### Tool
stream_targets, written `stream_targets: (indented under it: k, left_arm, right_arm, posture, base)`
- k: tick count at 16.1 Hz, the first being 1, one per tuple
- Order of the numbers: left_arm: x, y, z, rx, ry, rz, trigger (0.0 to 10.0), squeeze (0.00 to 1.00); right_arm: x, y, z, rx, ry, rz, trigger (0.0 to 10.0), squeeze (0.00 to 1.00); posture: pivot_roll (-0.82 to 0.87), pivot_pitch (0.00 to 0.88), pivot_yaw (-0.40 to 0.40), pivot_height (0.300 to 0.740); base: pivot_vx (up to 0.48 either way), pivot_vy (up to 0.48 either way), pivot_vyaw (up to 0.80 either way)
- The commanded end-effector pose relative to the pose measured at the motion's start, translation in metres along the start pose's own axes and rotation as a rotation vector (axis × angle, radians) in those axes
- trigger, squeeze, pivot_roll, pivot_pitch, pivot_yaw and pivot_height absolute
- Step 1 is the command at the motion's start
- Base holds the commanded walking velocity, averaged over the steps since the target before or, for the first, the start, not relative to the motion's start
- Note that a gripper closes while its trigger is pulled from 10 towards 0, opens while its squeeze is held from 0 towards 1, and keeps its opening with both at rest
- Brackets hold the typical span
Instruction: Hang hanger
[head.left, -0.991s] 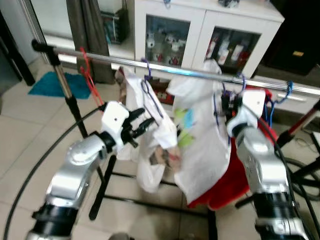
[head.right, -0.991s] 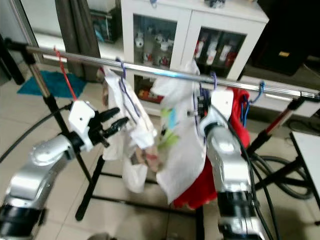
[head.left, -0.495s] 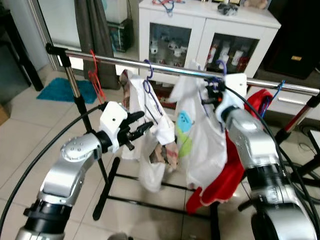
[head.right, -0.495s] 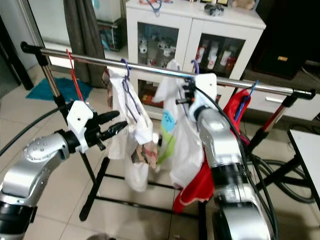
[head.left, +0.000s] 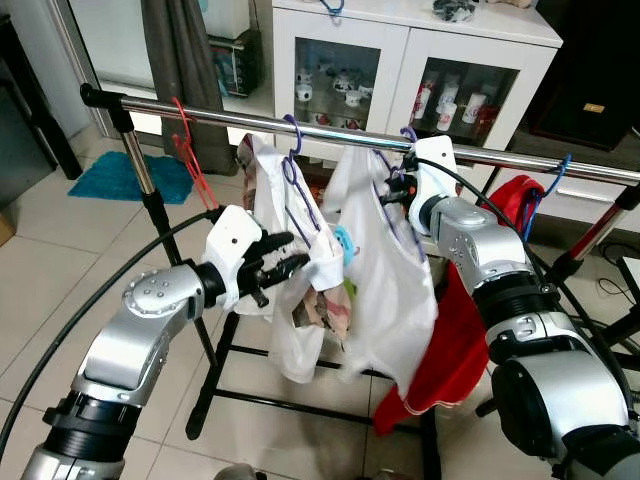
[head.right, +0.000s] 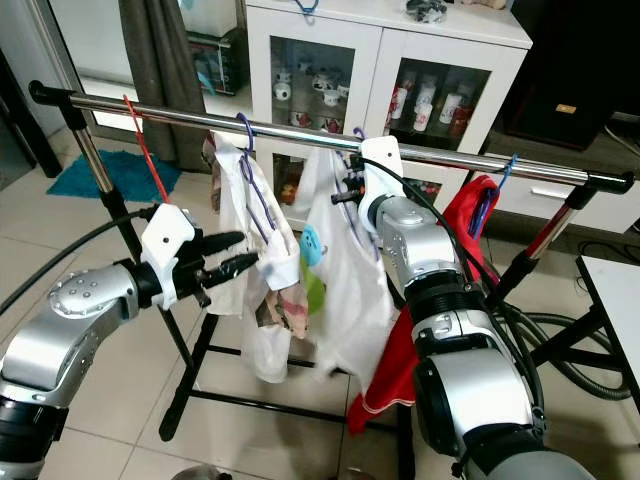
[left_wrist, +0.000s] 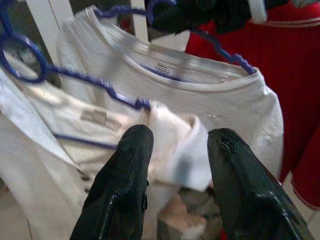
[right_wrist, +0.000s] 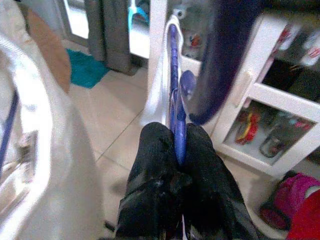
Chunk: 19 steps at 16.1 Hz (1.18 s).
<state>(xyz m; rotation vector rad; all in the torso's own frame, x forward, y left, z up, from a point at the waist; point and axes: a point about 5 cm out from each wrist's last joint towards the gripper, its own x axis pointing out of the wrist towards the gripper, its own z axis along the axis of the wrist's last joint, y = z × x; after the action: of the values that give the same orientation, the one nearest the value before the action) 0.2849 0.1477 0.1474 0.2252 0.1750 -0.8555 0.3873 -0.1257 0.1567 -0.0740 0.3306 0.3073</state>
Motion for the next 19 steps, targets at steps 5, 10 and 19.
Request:
stream_targets:
  k: [5,10,19]
  left_arm:
    - [-0.003,-0.004,-0.004,-0.077,-0.013,0.022,10.0,0.00]
    - [-0.001,0.004,-0.009,-0.104,-0.106,0.355,10.0,0.00]
    - [-0.016,-0.001,-0.020,-0.154,-0.120,0.463,10.0,0.00]
  right_arm:
    - [-0.034,-0.013,-0.020,0.014,-0.044,0.069,10.0,1.00]
    - [-0.103,0.000,-0.017,0.088,-0.293,0.210,10.0,1.00]
    - [-0.122,-0.005,-0.086,0.246,-0.245,-0.254,10.0,0.00]
  posture:
    - [0.08,0.000,-0.044,0.740]
    - [0.06,0.000,-0.029,0.740]
    - [0.08,0.000,-0.051,0.740]
  base:
    - [0.000,0.000,0.00]
    - [0.000,0.000,0.00]
    - [0.000,0.000,0.00]
